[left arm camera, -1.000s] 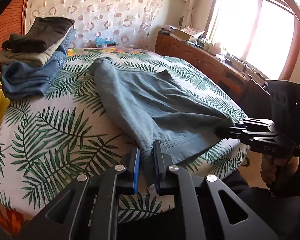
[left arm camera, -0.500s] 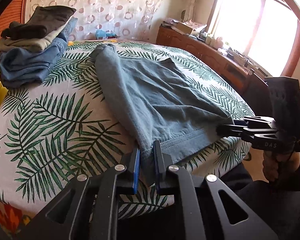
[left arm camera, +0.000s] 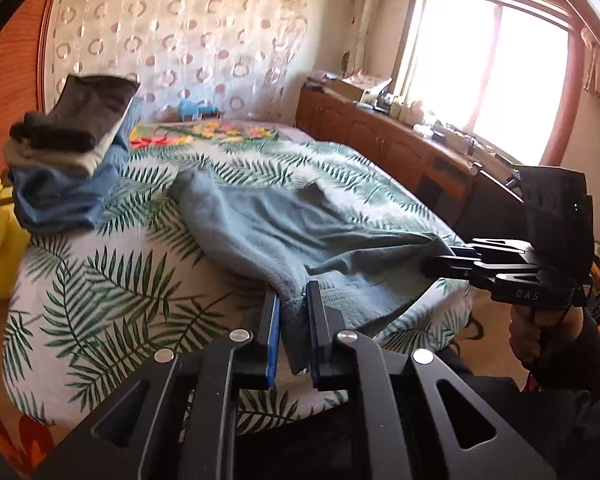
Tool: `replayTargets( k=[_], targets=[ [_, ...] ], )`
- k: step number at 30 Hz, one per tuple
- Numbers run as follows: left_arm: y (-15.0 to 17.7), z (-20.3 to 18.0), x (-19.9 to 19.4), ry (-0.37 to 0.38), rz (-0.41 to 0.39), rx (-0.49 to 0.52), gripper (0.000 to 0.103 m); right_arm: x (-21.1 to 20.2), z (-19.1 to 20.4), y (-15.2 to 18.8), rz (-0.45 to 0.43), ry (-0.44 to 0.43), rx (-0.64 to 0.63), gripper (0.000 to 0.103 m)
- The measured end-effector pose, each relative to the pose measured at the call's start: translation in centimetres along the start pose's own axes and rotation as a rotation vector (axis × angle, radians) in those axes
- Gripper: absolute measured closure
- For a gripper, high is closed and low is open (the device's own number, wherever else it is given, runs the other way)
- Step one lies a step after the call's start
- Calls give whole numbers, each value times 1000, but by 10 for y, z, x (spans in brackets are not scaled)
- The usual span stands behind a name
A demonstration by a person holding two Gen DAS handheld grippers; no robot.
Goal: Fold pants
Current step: 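Lift the edge with the left gripper, fold it over the shorts, and open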
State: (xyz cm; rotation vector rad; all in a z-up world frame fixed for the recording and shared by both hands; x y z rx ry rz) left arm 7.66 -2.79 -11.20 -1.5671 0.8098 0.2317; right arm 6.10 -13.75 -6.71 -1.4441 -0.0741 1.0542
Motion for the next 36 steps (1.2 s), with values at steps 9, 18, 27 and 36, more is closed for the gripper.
replayTargets(
  k=[9, 18, 27, 36],
  targets=[
    [-21, -15, -26, 12, -59, 36, 90, -33, 6, -15, -87, -1, -21, 81],
    [-27, -16, -26, 12, -71, 45, 90, -45, 5, -19, -129, -9, -36, 81],
    [-13, 1, 23, 10, 3, 2, 90, -1, -16, -16, -77, 13, 16, 81],
    [-47, 14, 30, -24, -42, 12, 90, 25, -24, -44, -83, 43, 18, 81]
  ],
)
Point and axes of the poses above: each gripper's, at about its wrist camera, not at the fingertips, and x roughly the way its jaws point, z to its left, y to its underside, the point moved 10 cm from there along x, roughly the way its jaws point, and after that the axes turned 1 degree about x, right-handed, at the moved point
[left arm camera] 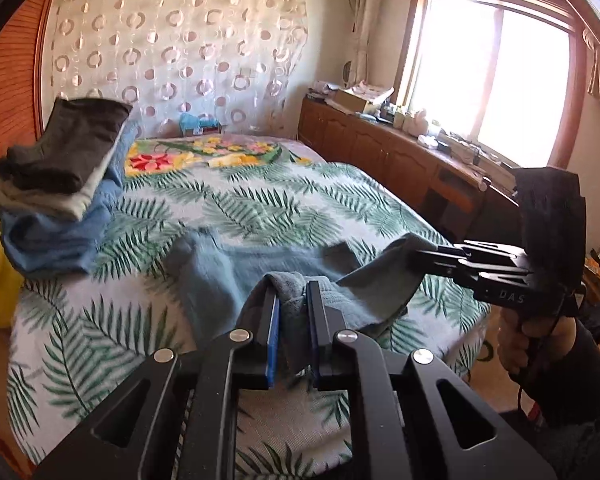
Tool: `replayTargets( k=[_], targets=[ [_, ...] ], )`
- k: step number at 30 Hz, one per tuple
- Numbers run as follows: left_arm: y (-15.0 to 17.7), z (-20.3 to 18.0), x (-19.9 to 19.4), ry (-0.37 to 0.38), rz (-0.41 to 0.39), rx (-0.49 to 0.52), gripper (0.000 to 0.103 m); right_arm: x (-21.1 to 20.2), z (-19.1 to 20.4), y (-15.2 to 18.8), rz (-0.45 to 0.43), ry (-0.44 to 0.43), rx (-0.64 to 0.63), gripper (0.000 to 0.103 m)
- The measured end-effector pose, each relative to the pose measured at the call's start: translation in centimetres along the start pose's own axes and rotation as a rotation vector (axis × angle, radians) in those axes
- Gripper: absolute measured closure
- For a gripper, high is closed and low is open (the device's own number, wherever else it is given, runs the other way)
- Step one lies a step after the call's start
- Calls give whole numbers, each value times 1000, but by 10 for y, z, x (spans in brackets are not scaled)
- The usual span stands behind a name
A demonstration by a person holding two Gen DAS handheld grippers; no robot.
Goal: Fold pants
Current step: 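Lift the edge with the left gripper, fold it over the shorts, and open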
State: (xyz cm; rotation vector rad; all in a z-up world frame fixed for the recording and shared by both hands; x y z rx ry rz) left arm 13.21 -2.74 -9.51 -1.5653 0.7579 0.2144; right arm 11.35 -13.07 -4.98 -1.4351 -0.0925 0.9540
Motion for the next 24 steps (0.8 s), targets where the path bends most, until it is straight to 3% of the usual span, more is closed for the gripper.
replayTargets(
  k=[8, 21, 24],
  targets=[
    [-11, 15, 19, -28, 15, 10, 90, 20, -4, -22, -29, 24, -31, 81],
    [15, 45, 55, -65, 105, -46, 90, 73, -15, -8, 68, 39, -6, 81],
    [21, 49, 61, -88, 122, -43, 84, 82, -15, -9, 84, 39, -4, 81]
  ],
)
Point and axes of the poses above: each gripper's, at about its wrist camera, not at the fingertips, and x roughly the way its jaws point, z to its left, y to its underside, the point moved 10 cm from there along x, roughly the way its jaws point, and after that the axes turned 1 degree about x, right-handed, at the moved point
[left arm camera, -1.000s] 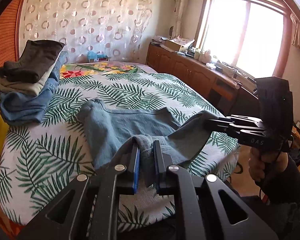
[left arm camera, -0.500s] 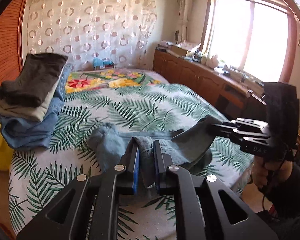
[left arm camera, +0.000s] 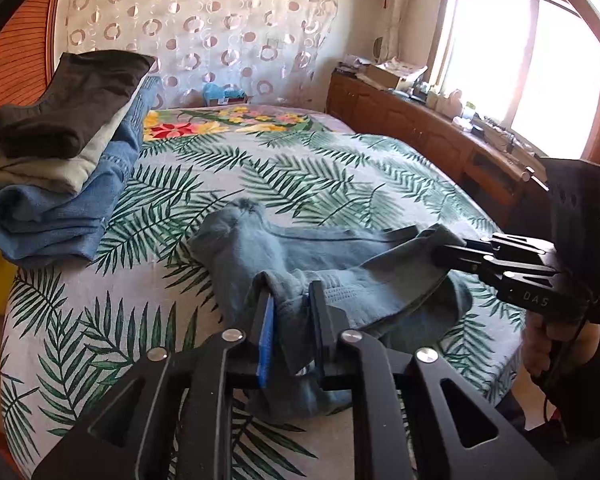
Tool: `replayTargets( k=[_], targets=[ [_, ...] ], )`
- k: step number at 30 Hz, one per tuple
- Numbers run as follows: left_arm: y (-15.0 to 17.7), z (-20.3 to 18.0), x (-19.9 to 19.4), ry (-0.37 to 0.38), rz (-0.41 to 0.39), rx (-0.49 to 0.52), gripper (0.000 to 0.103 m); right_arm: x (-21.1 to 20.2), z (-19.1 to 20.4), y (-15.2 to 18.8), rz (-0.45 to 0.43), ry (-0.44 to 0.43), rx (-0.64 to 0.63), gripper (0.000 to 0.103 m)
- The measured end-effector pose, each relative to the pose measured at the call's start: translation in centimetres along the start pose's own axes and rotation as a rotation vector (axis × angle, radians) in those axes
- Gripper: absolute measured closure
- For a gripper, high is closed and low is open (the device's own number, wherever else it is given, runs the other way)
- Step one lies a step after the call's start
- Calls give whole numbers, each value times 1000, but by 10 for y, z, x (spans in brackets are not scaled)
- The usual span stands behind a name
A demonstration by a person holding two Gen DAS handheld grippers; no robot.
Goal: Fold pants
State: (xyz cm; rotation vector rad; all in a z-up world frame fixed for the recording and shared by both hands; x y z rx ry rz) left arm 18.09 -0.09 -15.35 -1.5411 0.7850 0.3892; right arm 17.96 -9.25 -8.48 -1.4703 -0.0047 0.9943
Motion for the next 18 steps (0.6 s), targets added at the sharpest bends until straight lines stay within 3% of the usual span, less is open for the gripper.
replayTargets(
  k=[1, 3, 5, 7, 11, 14, 18],
  targets=[
    [2, 2, 1, -6, 3, -1, 80, 2, 0, 1, 4, 3, 1, 81],
    [4, 6, 2, -15, 3, -10, 63, 6, -3, 4, 12, 10, -3, 81],
    [7, 9, 0, -12, 2, -25, 40, 8, -3, 5, 15, 12, -1, 81],
    [9, 10, -3, -4, -4, -32, 32, 8, -6, 7, 27, 20, 0, 77],
    [18, 11, -9, -22, -1, -23, 30, 3, -7, 8, 29, 37, -7, 73],
    [26, 9, -11, -26, 9, -3, 30, -4, -8, 11, 37, 73, -29, 58],
    [35, 6, -13, -26, 23, 16, 30, -19, -7, 15, 21, 82, -49, 51]
  ],
)
Point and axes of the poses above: each gripper's, at about its wrist camera, not at the fingertips, and x roughly the way its jaws point, z to its left, y to its underside, the point moved 10 cm from there along x, roughly the way its jaws point, and after that the axes turned 1 degree about x, right-handed, at the moved point
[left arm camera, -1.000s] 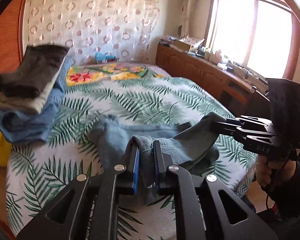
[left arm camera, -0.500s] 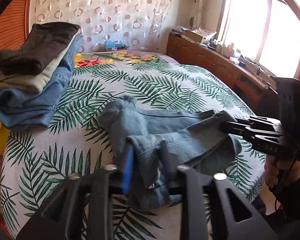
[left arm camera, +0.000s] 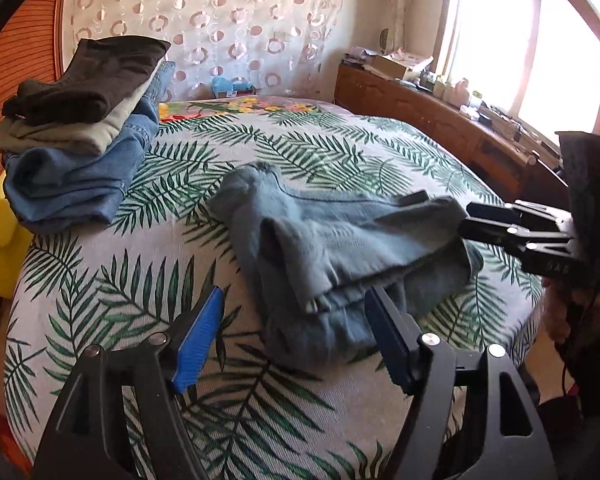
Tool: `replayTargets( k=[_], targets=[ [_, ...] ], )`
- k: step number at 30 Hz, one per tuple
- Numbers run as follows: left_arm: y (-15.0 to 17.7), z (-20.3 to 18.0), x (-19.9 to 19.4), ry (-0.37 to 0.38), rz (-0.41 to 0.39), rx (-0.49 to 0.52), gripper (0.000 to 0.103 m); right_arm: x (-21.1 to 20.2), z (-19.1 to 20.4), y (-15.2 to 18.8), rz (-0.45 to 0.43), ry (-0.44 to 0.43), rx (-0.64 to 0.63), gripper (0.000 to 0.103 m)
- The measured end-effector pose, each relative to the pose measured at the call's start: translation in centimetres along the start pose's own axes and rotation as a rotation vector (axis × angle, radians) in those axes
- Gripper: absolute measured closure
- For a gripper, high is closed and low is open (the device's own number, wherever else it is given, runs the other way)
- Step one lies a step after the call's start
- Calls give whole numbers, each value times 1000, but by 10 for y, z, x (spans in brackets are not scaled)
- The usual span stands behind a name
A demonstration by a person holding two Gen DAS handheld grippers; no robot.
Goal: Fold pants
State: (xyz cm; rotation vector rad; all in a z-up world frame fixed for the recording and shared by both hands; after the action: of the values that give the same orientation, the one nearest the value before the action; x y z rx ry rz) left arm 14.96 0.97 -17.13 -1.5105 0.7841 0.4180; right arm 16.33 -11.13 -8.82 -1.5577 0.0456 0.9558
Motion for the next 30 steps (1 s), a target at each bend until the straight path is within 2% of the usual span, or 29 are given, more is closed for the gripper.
replayTargets(
  k=[7, 14, 24, 30],
  targets=[
    [11, 7, 8, -42, 38, 25, 30, -11, 8, 19, 23, -7, -67, 47],
    [11, 14, 16, -61, 61, 29, 30, 15, 9, 26, 107, 14, -80, 47],
    [-11, 20, 21, -77, 44, 32, 30, 34, 8, 5, 117, 32, -85, 46],
    [-31, 30, 33, -105, 36, 33, 30, 53, -2, -23, 108, 59, -67, 46]
  ],
)
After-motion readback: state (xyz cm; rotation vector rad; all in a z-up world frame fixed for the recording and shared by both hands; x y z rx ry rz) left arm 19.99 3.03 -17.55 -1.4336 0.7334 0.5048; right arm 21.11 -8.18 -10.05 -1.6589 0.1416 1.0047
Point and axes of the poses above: each gripper's, at about its wrist camera, not at the fingertips, and x roughly the way its jaws point, z to its left, y to its underside, the point moved 10 cm from there along x, roughly the way its jaws point, and after that the axes turned 1 degree about x, right-handed, at the moved point
